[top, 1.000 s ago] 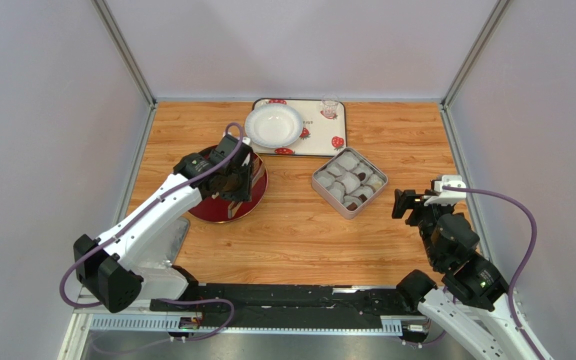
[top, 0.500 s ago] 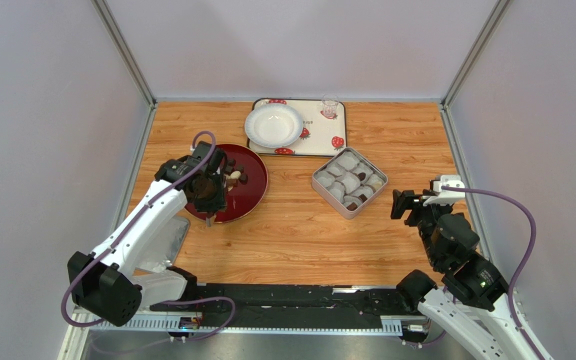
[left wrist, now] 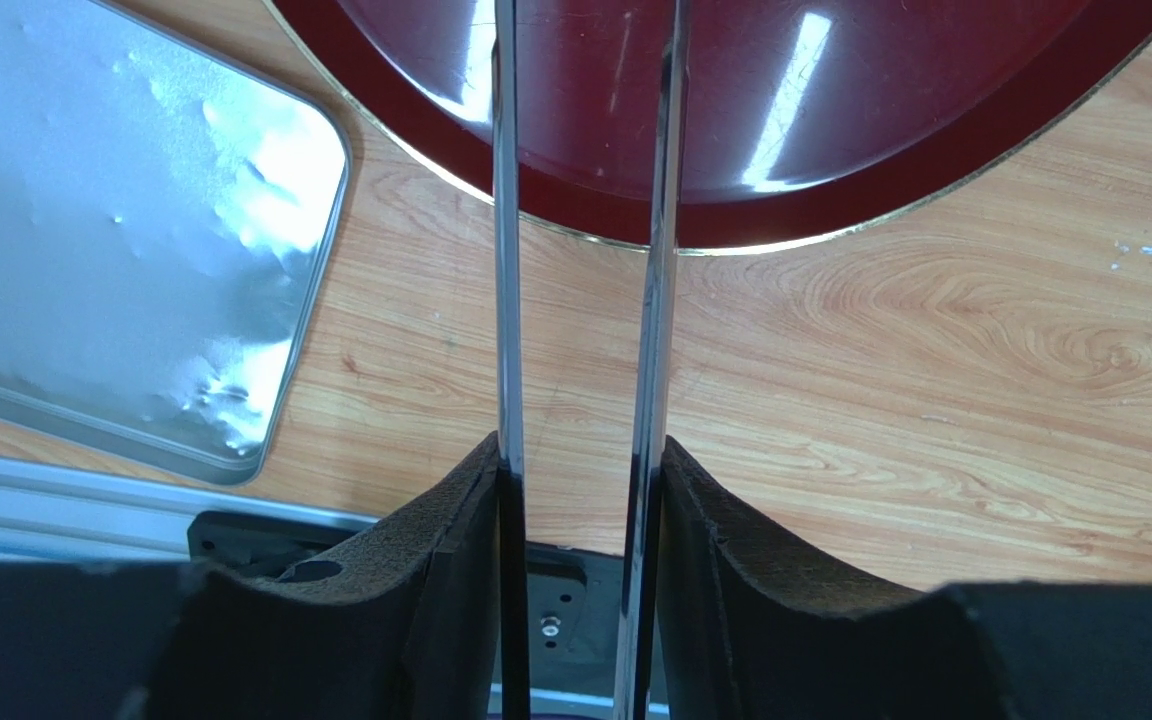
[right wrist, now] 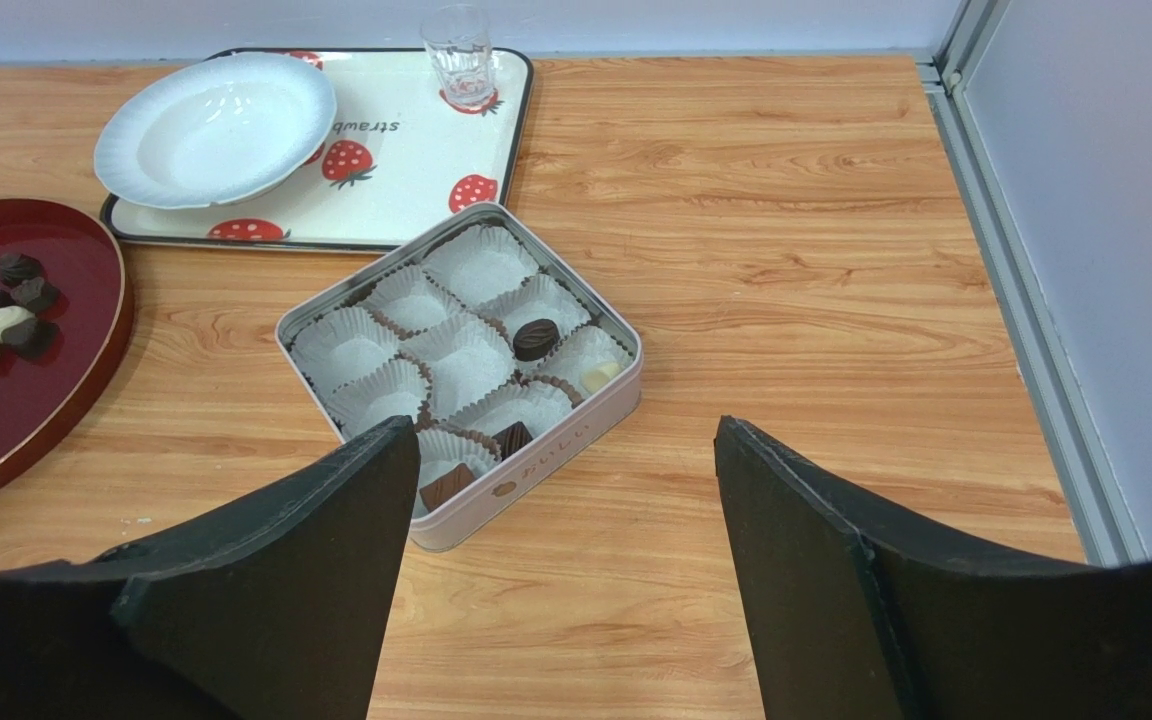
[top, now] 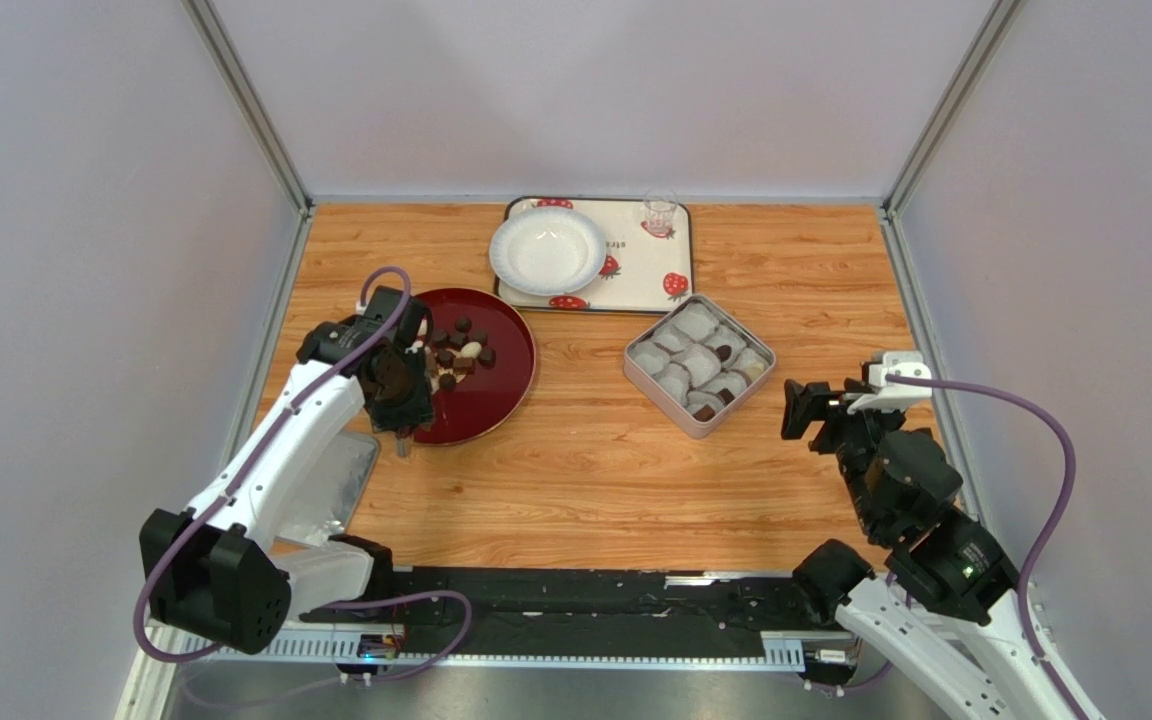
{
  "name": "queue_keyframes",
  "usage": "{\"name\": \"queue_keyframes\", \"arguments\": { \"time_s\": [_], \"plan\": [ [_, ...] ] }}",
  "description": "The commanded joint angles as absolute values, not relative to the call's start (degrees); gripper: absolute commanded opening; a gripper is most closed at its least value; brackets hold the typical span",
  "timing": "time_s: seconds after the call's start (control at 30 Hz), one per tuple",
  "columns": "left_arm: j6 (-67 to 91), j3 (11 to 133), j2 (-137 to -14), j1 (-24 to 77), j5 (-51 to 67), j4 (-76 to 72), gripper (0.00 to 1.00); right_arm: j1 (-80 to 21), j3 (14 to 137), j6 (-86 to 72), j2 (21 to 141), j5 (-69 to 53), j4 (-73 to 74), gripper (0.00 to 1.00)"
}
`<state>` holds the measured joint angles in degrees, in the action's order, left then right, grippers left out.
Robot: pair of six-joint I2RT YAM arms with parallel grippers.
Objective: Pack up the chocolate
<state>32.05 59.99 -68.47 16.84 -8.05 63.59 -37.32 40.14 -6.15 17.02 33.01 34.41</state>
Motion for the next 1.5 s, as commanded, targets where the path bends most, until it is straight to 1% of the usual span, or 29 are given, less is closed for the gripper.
{"name": "queue_keyframes", "arguments": {
  "time_s": [0.0,0.57,0.83,0.93,0.97,1.0,1.07,1.17,1.33,1.47],
  "plan": [
    [31.1,59.8,-67.9,16.0,-8.2,62.7,0.47,-37.5,40.3,-6.0,15.9,32.6,31.6,0.77],
    [32.1,57.2,-70.6,15.8,-4.8,59.0,0.47,-37.5,40.1,-5.8,15.6,32.6,31.6,0.77],
    [32.3,56.6,-69.4,15.7,-6.5,60.6,0.46,-37.4,40.0,-5.7,15.8,32.4,31.4,0.77],
    [32.1,57.0,-69.3,15.7,-6.9,61.2,0.42,-37.5,40.0,-5.6,15.9,32.3,31.3,0.77],
    [32.0,57.3,-69.3,15.7,-6.9,61.4,0.39,-37.5,40.0,-5.6,15.8,32.3,31.3,0.77],
    [31.9,57.5,-69.1,15.7,-7.1,62.0,0.38,-37.5,40.0,-5.6,15.7,32.3,31.4,0.77],
    [31.5,58.1,-68.2,15.7,-7.4,62.8,0.33,-37.4,40.0,-5.6,15.7,32.4,31.3,0.77],
    [31.3,58.9,-66.9,15.7,-7.0,63.9,0.27,-37.5,40.0,-5.7,16.0,32.3,31.3,0.77],
    [30.8,58.8,-65.0,15.7,-6.9,64.4,0.27,-37.5,40.0,-5.7,15.9,32.2,31.2,0.77],
    [30.7,58.4,-64.9,15.8,-4.6,64.3,0.27,-37.5,40.0,-5.6,15.9,32.3,31.3,0.77]
  ]
}}
